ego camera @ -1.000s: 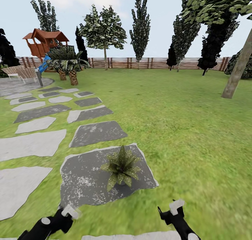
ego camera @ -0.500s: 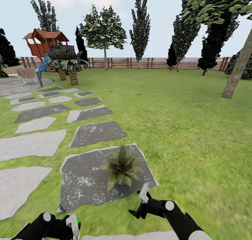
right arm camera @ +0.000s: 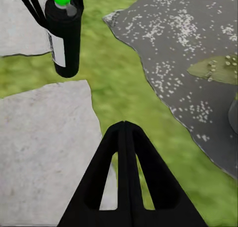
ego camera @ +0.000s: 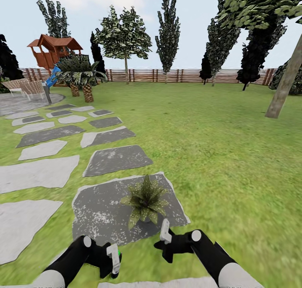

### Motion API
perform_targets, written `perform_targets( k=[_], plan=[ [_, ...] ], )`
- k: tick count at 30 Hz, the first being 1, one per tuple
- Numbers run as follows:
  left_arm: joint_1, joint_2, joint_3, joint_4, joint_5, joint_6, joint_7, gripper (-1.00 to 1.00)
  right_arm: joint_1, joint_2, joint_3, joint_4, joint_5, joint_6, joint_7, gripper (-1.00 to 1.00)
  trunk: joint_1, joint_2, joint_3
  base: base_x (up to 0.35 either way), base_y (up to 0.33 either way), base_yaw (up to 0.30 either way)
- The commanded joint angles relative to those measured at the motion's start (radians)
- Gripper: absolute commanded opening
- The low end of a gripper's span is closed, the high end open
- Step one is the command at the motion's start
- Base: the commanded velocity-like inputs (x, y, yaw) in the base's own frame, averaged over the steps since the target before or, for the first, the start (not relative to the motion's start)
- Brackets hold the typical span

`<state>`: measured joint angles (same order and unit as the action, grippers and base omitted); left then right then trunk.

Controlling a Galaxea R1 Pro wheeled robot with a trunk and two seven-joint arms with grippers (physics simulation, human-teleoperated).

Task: Pick up the pesticide atomizer in the garden and spray insectifuge to fully cover both potted plants in the garden.

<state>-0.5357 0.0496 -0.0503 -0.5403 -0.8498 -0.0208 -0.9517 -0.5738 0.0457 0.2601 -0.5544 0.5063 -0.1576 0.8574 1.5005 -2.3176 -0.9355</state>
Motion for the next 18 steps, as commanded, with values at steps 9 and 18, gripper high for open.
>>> perform_targets(
  k=[9,18],
  plan=[
    [-0.01,-0.075,-0.006,0.009,-0.009,0.002,0.002,-1.0,-0.011,0.023,-0.002,-0.024,0.018,-0.002,0.025,-1.0,0.0,0.0,-0.001,0.0,0.0,0.0],
    [-0.01,-0.11,-0.002,0.014,0.005,-0.005,0.008,-1.0,-0.011,0.032,-0.002,-0.043,0.017,-0.002,0.032,-1.0,0.0,0.0,-0.001,0.0,0.0,0.0]
  ],
)
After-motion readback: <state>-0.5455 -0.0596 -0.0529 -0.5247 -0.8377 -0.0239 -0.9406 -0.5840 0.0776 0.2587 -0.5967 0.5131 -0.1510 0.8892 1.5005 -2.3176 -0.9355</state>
